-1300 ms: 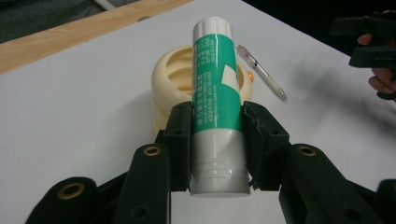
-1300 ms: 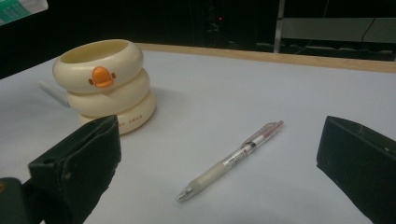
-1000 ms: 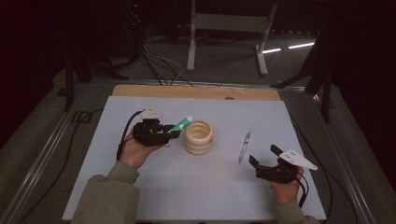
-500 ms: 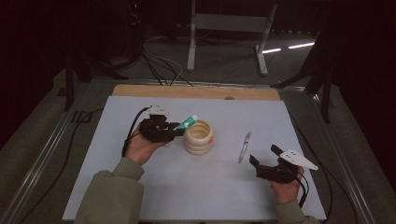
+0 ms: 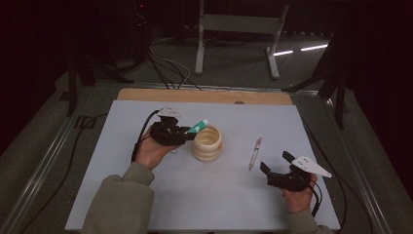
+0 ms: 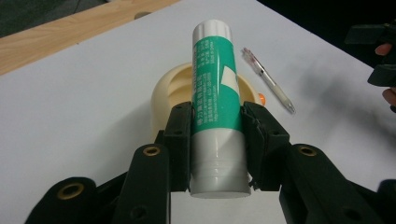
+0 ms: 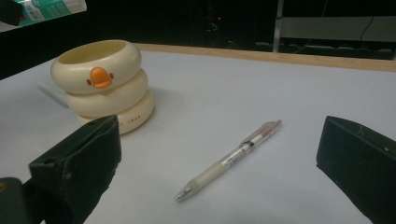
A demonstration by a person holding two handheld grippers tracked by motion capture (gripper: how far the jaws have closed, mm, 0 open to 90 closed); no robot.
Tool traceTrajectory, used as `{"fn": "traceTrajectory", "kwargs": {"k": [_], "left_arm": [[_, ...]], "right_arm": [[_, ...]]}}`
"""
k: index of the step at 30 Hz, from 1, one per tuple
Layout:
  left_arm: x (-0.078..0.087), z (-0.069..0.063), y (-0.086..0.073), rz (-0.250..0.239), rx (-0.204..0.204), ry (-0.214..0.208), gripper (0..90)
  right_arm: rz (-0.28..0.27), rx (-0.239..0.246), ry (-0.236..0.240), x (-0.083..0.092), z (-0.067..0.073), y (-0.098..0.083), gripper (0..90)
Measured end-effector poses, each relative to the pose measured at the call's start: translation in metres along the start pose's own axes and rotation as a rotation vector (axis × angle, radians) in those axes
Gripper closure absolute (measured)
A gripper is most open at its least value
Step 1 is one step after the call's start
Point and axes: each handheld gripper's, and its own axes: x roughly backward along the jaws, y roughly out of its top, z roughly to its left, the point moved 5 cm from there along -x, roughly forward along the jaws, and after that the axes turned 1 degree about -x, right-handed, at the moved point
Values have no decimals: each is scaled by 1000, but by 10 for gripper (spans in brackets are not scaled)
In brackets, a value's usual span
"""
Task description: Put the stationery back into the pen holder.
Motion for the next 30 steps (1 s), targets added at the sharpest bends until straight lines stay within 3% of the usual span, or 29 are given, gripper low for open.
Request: {"fn": "traceTrajectory", "kwargs": {"k": [16,30], "left_arm": [[-15,2,-1,38,9,2,653],[-25,3,1,45,43,-11,650]], "right_arm": [[4,-7,4,-1,-1,-1,3],[7,-10,6,-1,-1,-1,4]]}}
